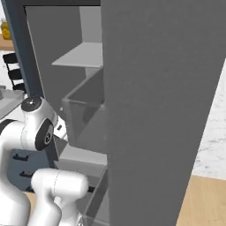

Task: Place one cucumber and one steak in each tupperware on the nearby counter, to pack two identical lunches.

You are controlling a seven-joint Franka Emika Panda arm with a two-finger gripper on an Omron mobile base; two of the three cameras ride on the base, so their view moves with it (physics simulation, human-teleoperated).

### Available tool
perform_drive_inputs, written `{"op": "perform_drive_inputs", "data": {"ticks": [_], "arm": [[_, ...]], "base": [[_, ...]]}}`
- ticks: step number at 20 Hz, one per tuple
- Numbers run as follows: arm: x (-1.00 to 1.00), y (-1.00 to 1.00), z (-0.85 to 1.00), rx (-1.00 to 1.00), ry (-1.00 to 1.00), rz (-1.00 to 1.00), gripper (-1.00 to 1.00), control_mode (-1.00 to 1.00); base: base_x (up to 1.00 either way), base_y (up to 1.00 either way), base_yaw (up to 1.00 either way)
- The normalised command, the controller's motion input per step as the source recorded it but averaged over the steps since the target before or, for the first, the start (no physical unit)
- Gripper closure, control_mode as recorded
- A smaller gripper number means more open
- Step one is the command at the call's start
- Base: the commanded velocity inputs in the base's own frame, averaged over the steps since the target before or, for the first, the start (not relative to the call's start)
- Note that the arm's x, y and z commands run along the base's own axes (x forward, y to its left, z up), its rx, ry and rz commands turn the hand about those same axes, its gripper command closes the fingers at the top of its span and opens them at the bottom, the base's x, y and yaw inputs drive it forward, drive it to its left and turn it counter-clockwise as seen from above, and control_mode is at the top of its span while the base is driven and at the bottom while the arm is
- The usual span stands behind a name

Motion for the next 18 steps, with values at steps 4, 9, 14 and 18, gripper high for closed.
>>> {"op": "perform_drive_inputs", "data": {"ticks": [4,9,14,18], "arm": [[0.38,-0.22,0.15,0.03,0.01,-0.01,-1.0,-1.0],[0.82,-0.28,0.89,0.02,0.01,-0.06,-1.0,-1.0],[0.36,-0.44,0.81,-0.02,0.0,-0.06,-1.0,-1.0],[0.32,-0.35,0.07,-0.09,0.11,0.0,-1.0,-1.0]], "base": [[0.44,-0.11,0.0],[0.0,0.0,0.0],[0.0,0.0,0.0],[0.0,0.0,0.0]]}}
